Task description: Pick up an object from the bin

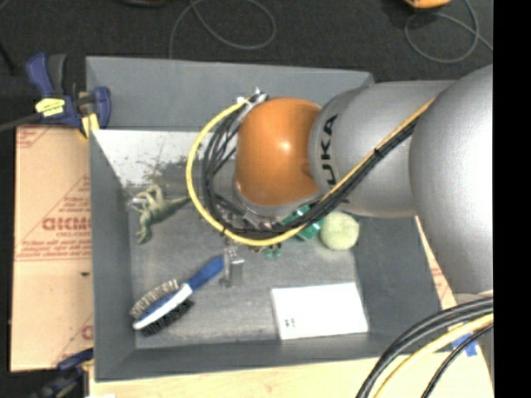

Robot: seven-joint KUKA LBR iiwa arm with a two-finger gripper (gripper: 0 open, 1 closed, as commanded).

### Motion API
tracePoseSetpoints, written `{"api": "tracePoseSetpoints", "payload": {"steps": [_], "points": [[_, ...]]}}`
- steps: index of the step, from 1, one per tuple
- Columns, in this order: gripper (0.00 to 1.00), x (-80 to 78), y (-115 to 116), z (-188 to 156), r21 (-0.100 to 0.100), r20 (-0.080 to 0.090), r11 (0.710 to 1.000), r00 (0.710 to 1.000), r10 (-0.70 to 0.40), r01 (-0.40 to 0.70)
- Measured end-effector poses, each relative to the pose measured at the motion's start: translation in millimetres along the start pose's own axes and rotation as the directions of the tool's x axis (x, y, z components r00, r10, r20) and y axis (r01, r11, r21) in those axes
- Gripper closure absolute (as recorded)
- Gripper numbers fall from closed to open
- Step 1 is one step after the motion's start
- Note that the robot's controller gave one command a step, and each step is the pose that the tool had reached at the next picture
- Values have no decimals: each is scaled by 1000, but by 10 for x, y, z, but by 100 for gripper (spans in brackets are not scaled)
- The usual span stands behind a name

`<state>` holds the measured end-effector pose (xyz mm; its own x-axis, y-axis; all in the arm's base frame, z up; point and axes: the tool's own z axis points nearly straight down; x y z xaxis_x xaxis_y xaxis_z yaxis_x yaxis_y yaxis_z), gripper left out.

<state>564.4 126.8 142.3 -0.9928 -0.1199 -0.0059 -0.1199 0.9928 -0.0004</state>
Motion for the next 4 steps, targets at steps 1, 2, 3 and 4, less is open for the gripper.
{"api": "tracePoseSetpoints", "payload": {"steps": [1, 2, 3, 4], "points": [[0, 73, 246, 75, -1, -6, 982, 982, -189, 189], [0, 151, 542, 62, -1, -4, 941, 941, -338, 338], [0, 275, 728, 641, -3, 1, 905, 905, -426, 426], [100, 423, 1084, 722, -4, -3, 815, 815, -579, 579]]}}
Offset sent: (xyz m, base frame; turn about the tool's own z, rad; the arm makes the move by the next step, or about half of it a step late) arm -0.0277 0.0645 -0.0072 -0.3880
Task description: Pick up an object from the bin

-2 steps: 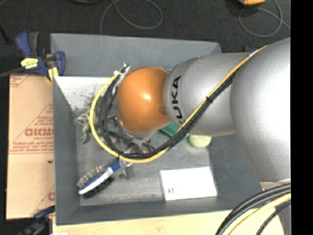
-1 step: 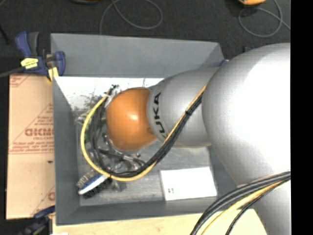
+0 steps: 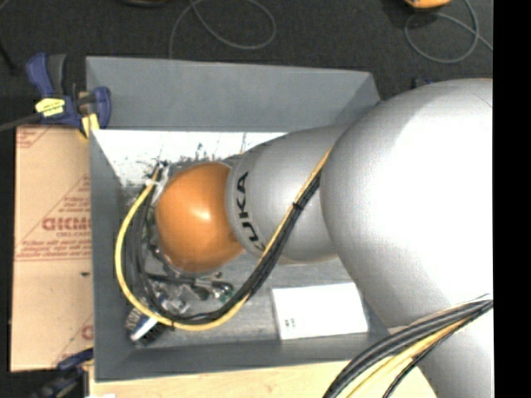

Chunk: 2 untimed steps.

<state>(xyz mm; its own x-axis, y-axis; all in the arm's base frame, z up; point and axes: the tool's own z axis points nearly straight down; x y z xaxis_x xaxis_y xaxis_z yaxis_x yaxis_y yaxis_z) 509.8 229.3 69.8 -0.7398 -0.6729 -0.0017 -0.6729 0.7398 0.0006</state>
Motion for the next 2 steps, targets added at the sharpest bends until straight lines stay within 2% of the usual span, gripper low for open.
{"api": "tracePoseSetpoints", "payload": {"steps": [2], "points": [[100, 13, 5, -39, -2, -4, 1000, 1000, 1, -1]]}}
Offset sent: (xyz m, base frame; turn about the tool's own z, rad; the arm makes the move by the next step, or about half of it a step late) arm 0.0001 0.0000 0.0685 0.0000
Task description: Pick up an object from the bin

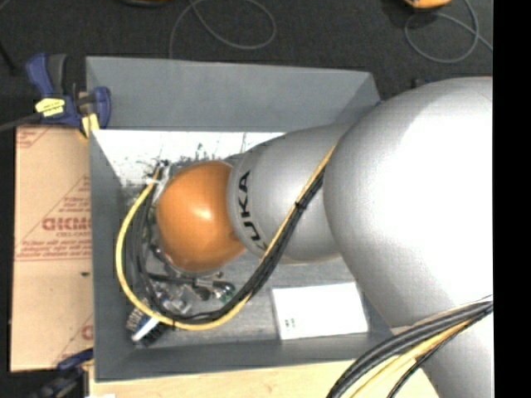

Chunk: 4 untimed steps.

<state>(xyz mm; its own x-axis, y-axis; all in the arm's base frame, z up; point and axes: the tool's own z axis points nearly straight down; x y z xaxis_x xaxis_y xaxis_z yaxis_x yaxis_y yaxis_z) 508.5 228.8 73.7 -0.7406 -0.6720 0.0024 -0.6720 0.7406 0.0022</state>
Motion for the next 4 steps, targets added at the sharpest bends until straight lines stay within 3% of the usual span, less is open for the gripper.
{"api": "tracePoseSetpoints", "payload": {"steps": [1, 4], "points": [[100, 17, 4, -196, -1, -6, 1000, 1000, 1, -1], [100, -11, -11, -660, 4, 8, 1000, 1000, 3, -3]]}}
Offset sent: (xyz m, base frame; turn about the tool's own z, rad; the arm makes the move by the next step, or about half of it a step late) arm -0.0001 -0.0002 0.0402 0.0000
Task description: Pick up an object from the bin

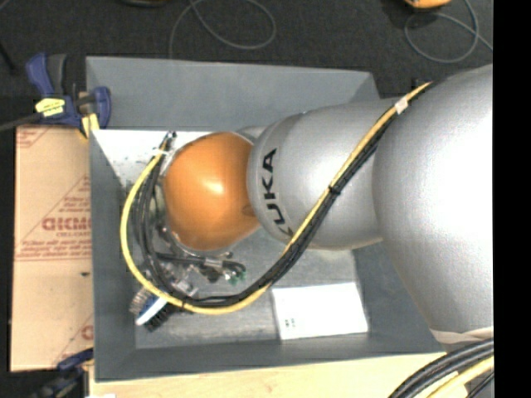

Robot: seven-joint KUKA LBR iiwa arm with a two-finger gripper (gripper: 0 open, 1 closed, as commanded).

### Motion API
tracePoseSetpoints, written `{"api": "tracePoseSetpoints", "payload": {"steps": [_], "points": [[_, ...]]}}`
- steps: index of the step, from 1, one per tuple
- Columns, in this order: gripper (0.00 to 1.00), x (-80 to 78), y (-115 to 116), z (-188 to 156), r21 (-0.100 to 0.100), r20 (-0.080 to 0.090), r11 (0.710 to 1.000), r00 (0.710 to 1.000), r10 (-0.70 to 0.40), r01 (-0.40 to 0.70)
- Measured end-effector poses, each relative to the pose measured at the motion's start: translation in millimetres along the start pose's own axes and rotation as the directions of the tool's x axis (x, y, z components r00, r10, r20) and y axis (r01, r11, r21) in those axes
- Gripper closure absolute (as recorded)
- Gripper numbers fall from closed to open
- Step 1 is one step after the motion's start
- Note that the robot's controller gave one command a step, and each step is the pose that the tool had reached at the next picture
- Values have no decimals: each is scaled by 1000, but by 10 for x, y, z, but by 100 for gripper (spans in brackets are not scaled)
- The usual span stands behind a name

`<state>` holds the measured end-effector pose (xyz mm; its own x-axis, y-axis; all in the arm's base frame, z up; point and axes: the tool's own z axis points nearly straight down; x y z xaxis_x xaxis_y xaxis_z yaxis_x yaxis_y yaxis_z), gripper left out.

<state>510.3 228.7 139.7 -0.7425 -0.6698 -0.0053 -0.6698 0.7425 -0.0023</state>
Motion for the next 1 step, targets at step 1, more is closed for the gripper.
{"api": "tracePoseSetpoints", "payload": {"steps": [1], "points": [[100, 1, -2, -26, 0, -1, 1000, 1000, 1, -1]]}}
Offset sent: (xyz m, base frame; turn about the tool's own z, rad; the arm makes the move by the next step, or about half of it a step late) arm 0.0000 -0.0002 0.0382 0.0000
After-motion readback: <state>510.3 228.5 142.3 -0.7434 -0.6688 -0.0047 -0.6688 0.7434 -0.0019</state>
